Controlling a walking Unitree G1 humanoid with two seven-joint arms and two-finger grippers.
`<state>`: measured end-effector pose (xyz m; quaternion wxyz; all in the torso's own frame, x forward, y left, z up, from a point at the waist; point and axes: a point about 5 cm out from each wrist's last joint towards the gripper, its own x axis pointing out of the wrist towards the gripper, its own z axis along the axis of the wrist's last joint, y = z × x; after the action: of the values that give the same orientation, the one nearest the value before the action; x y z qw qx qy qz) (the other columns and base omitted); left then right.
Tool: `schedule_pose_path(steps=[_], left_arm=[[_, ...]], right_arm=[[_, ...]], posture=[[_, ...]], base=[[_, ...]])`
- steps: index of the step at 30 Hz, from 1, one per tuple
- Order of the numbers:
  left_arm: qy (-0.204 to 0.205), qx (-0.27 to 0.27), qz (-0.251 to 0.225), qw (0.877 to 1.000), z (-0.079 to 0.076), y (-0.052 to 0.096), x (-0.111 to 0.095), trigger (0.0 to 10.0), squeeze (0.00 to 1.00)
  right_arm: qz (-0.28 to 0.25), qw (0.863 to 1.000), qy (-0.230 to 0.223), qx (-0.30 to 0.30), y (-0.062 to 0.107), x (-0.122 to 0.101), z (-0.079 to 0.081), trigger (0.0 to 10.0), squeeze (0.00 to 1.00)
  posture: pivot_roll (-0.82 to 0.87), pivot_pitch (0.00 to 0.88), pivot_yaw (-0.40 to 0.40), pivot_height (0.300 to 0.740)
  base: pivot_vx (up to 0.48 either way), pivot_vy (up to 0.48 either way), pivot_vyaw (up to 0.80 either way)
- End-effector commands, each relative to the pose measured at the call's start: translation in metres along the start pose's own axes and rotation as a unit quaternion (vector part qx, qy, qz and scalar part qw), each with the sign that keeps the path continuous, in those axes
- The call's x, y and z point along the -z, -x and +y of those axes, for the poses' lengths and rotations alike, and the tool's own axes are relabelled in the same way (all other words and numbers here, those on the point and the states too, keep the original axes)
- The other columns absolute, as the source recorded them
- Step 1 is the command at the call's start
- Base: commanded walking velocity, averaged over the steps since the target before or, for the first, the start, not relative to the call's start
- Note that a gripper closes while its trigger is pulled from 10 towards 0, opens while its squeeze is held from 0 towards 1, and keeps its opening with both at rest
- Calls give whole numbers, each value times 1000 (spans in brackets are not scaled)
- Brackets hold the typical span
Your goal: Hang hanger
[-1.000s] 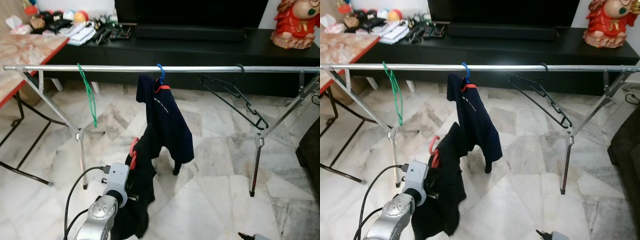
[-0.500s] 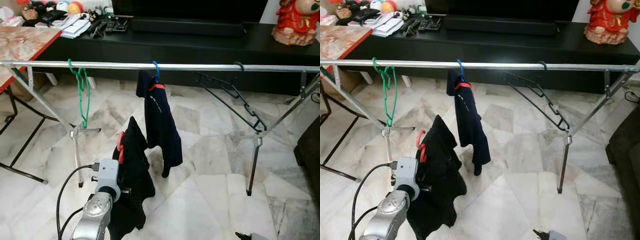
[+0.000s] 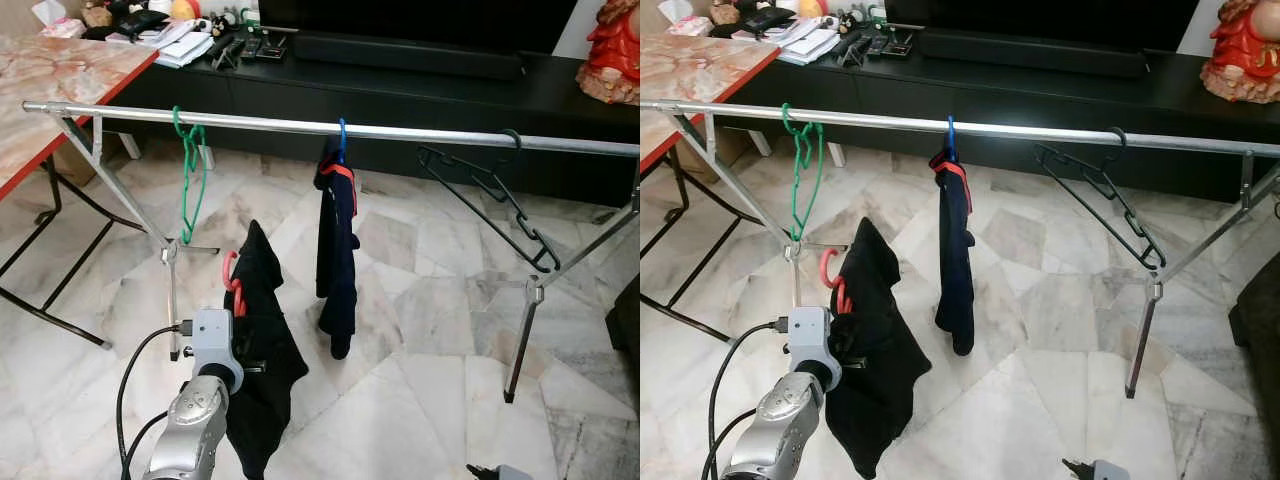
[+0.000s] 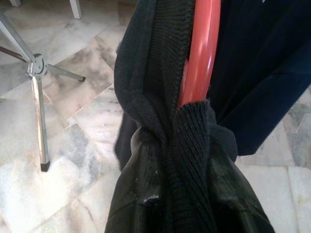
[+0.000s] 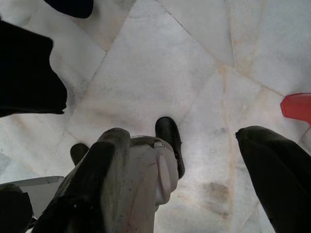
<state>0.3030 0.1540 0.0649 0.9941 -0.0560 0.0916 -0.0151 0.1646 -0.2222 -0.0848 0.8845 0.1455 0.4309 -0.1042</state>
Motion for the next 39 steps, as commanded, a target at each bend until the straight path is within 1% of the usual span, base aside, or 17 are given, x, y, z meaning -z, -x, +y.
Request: schedule_pose_path(steps=[1, 16, 24, 31, 32, 34, 36, 39], left_arm=[[0, 4, -26, 1000, 0, 0, -9, 10000, 0], [-11, 8, -29, 999, 3, 1, -9, 10000, 0], [-11, 5, -33, 999, 3, 1, -10, 10000, 0], [-16, -7, -39, 999, 8, 3, -12, 10000, 0], [-13, -7, -43, 999, 8, 3, -12, 10000, 0], [-21, 1, -54, 998, 8, 7, -13, 10000, 0], [-35, 5, -52, 998, 7, 9, -11, 10000, 0], [-42, 8, -50, 998, 8, 10, -10, 10000, 0]], right_arm=[[10, 1000, -9, 5, 2, 7, -3, 10000, 0], [13, 1000, -9, -1, 2, 10, -2, 10000, 0], [13, 1000, -11, -4, 2, 10, -1, 10000, 0], [13, 1000, -12, -8, 2, 9, -1, 10000, 0], [13, 1000, -11, -8, 2, 9, -1, 10000, 0], [13, 1000, -11, -7, 2, 8, -1, 10000, 0], [14, 1000, -9, -7, 2, 8, -1, 10000, 0], [14, 1000, -8, -7, 2, 8, -1, 10000, 0]], posture=[[-59, 186, 9, 740], [-59, 165, 13, 740], [-57, 176, 10, 740], [-55, 187, 6, 740], [-55, 187, 6, 740], [-55, 191, 5, 740], [-51, 193, 2, 740], [-50, 195, 2, 740]], base=[[337, 0, 0], [414, 0, 0], [440, 0, 0], [442, 0, 0], [281, 0, 0], [0, 0, 0], [0, 0, 0], [0, 0, 0]])
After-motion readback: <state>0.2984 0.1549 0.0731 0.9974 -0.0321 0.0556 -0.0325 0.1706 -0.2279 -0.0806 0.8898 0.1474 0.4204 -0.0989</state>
